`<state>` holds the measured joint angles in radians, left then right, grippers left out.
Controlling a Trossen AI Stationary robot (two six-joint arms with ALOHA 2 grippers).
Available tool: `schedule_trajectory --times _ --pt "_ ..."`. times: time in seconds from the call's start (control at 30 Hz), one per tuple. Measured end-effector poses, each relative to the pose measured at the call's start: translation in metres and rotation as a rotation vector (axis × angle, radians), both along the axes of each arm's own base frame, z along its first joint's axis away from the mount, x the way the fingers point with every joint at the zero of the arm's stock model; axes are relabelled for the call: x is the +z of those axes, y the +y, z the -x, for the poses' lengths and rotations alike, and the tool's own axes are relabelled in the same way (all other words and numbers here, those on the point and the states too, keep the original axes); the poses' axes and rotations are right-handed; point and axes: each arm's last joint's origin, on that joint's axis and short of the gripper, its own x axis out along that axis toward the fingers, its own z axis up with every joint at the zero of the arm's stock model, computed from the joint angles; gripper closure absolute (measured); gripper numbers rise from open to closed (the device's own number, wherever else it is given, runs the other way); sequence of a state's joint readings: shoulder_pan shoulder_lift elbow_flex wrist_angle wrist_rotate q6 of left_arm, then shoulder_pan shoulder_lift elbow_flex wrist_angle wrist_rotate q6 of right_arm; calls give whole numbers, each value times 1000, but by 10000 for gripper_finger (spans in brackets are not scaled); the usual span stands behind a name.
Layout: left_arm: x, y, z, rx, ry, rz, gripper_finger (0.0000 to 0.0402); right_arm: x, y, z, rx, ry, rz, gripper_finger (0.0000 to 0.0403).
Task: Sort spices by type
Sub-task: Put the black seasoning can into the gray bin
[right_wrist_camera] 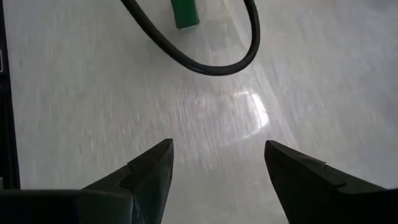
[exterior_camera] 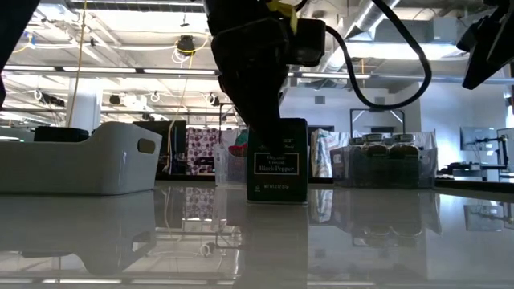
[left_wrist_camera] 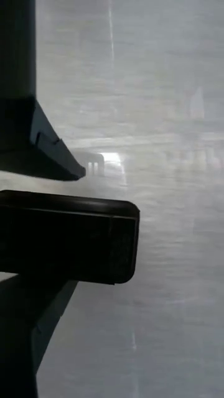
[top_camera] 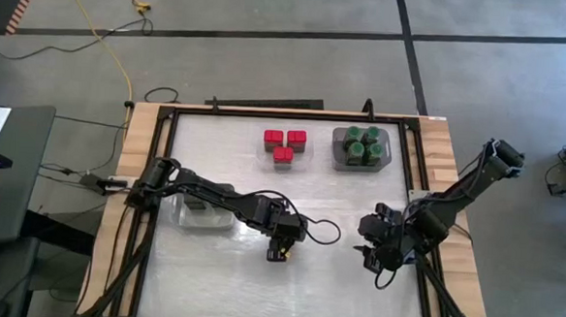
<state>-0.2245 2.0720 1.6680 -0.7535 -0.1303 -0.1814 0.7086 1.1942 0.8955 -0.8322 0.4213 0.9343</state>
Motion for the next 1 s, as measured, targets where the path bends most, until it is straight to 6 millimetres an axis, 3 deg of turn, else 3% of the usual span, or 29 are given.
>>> schedule_trajectory --times 0.27,0.43,0.57,0.73,1.0 --pt "11 1 -2 -27 13 53 278 0 -4 -3 -24 -3 -3 123" --pt "38 5 0 -8 68 58 282 1 -9 -8 -54 -15 -12 123" --pt "67 9 15 -60 126 -32 282 5 -12 -18 -51 -78 -32 123" --pt "90 17 57 -73 117 -52 282 12 -15 -33 -47 -184 -64 123" --pt "96 38 162 91 45 14 282 14 -30 -45 -119 -223 -73 123"
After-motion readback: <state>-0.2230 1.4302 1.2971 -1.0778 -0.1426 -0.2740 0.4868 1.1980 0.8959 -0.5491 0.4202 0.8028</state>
